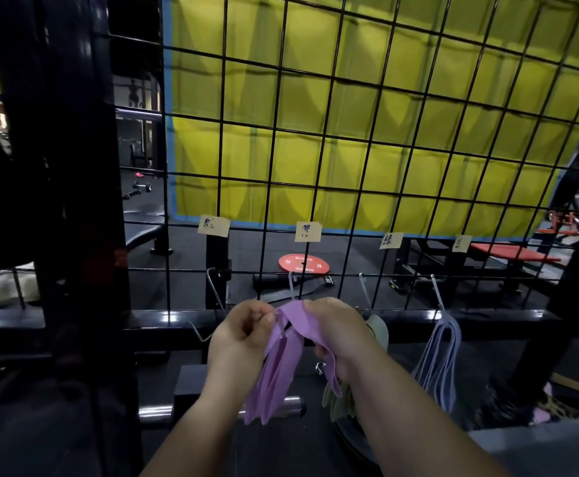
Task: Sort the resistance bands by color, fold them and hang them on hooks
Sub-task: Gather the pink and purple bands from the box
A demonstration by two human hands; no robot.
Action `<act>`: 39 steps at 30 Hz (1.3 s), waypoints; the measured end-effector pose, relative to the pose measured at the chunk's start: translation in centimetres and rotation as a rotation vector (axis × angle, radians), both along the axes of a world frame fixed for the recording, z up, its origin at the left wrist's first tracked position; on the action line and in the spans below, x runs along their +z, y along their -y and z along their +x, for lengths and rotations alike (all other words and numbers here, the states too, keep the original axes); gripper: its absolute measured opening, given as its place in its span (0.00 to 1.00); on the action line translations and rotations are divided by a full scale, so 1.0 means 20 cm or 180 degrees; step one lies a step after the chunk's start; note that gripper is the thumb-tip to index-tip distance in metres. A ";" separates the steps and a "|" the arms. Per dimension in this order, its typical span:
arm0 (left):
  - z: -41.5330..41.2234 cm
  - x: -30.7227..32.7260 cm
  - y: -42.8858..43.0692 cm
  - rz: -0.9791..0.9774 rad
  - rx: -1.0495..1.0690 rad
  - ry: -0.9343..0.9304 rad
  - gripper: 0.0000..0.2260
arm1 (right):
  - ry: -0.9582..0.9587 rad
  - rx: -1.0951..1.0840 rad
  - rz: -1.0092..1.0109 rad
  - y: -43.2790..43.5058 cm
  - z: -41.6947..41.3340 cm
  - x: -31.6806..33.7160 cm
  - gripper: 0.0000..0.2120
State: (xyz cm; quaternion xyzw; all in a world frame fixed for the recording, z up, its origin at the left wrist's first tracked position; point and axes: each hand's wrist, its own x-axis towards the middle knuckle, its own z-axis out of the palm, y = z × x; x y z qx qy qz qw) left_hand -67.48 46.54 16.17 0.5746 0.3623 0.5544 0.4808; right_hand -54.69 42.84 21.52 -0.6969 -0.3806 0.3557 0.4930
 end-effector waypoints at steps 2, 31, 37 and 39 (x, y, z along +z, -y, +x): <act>-0.01 0.00 0.00 -0.0011 -0.0038 0.0075 0.06 | -0.0219 0.0003 -0.0147 0.00 0.00 0.01 0.08; -0.03 -0.02 0.03 0.0319 -0.0295 -0.0459 0.13 | -0.1489 0.0160 0.0347 0.08 0.03 -0.15 0.07; -0.06 -0.07 -0.03 0.1803 0.0600 -0.1617 0.18 | -0.1693 0.0192 0.0318 0.09 0.06 -0.16 0.08; -0.07 -0.08 -0.05 0.1973 0.0662 -0.1737 0.19 | -0.1729 0.0263 0.0288 0.10 0.06 -0.16 0.09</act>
